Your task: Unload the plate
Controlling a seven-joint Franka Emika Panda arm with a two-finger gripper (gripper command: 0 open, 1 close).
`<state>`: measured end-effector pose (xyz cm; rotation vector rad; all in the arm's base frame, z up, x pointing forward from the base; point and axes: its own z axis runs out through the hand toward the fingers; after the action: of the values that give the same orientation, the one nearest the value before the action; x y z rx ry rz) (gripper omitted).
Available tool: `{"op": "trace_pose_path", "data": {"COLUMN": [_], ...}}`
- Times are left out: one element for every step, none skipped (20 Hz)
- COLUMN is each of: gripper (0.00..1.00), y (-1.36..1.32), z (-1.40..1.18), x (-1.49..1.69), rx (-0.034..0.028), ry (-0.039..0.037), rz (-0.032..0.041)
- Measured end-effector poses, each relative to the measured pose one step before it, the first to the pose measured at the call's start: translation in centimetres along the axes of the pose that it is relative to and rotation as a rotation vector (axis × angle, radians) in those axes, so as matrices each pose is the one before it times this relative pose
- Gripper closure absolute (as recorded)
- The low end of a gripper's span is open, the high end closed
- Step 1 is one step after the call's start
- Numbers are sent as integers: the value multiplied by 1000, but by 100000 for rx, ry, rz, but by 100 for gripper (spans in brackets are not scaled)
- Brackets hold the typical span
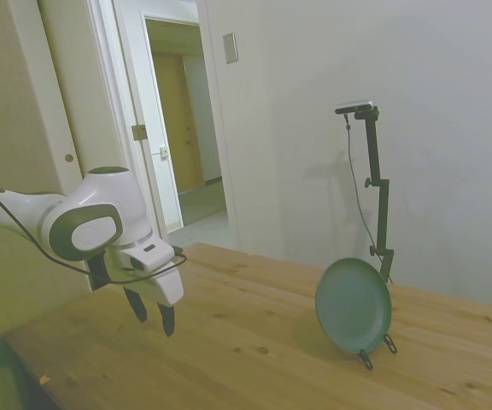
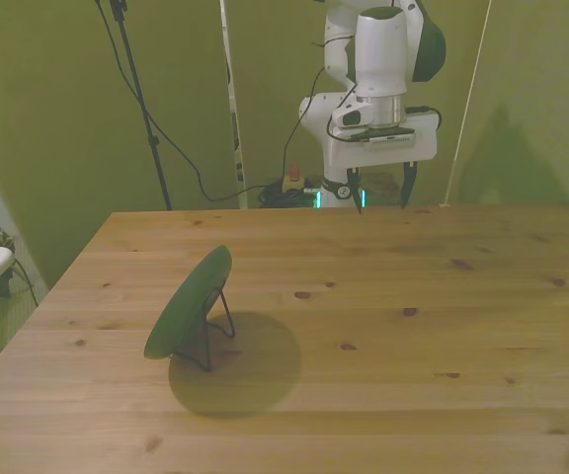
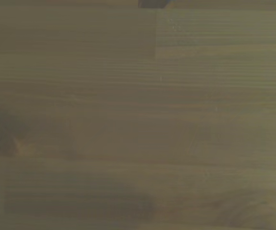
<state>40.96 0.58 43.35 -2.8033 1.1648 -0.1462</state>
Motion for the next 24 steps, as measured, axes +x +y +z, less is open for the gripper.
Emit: {"op": "trace_pose_path", "data": {"gripper": [0, 0, 0, 0, 0, 0, 0, 0, 0, 0, 0, 0, 0, 0, 0, 0, 0, 0, 0, 0, 0, 0, 0, 0], "y": [9, 273, 832, 1012, 1222, 1298, 1111, 974, 918, 815, 769, 716, 585, 472, 304, 128, -34, -120, -183, -138, -110, -89, 16, 140], "z": [30, -108, -481, -824, -1064, -1142, -1063, -1015, -1035, -1092, -1043, -1035, -949, -781, -512, -317, -96, 68, 133, 176, 202, 220, 143, 28], "x": [19, 232, 700, 881, 1030, 1129, 964, 955, 1177, 1361, 1455, 1590, 1604, 1616, 1554, 1481, 1372, 1264, 1152, 1118, 1027, 886, 749, 423], "rx": [-35, 406, 1403, 1647, 2131, 2285, 1980, 1826, 1793, 1685, 1601, 1491, 1200, 937, 487, 201, 1, 77, 130, 55, -1, 148, -68, -357], "ry": [-59, 195, 1129, 1314, 1492, 1573, 1551, 1589, 1661, 1757, 1768, 1786, 1713, 1560, 1210, 1002, 707, 357, 246, 245, 181, -179, -495, -1505], "rz": [42, 1034, 2826, 3105, 3474, 3216, 2348, 2358, 2397, 1895, 1928, 1712, 1412, 1404, 852, 846, 564, 476, 522, 512, 373, 505, 271, -789]}}
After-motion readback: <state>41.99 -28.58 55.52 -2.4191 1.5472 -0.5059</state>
